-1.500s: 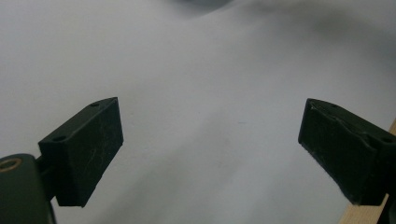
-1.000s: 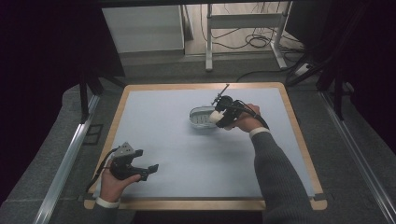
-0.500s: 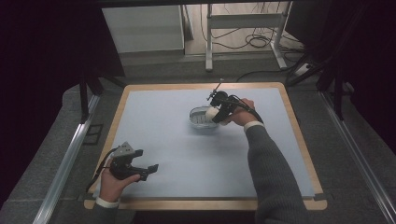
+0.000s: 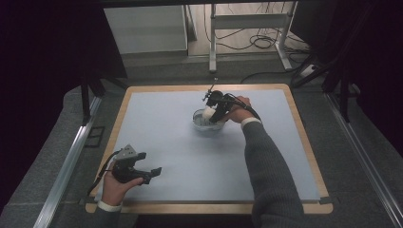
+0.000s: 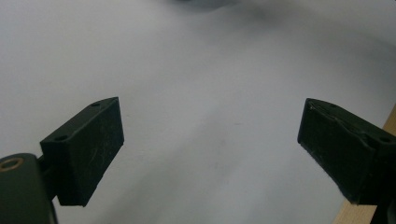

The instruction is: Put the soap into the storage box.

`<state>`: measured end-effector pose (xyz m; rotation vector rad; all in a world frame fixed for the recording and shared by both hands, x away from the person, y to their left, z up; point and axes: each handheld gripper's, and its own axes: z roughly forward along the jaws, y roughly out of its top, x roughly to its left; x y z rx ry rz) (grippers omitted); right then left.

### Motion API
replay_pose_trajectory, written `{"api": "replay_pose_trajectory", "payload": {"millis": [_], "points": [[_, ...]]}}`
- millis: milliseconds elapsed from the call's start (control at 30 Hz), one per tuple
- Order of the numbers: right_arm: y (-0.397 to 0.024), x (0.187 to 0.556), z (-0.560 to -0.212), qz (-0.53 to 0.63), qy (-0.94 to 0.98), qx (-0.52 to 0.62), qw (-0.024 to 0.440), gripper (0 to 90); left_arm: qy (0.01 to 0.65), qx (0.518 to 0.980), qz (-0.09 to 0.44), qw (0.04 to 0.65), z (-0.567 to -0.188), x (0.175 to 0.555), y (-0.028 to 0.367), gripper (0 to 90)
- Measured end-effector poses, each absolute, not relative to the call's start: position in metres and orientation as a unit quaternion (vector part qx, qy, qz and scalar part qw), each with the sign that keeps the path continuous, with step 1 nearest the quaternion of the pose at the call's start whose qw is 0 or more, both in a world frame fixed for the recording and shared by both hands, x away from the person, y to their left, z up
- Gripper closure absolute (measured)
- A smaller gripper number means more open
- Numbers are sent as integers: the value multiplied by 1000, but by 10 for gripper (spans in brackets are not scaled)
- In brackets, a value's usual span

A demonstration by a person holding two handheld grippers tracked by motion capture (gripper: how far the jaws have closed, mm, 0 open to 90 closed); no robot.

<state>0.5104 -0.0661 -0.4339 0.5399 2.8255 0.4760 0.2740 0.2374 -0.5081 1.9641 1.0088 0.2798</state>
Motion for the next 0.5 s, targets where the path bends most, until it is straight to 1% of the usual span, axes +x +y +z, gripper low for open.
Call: {"api": "replay_pose_trajectory", "payload": {"millis": [500], "points": [[-54, 516, -446, 157, 969, 158, 103, 488, 406, 791, 113, 443, -508, 274, 238, 75]]}}
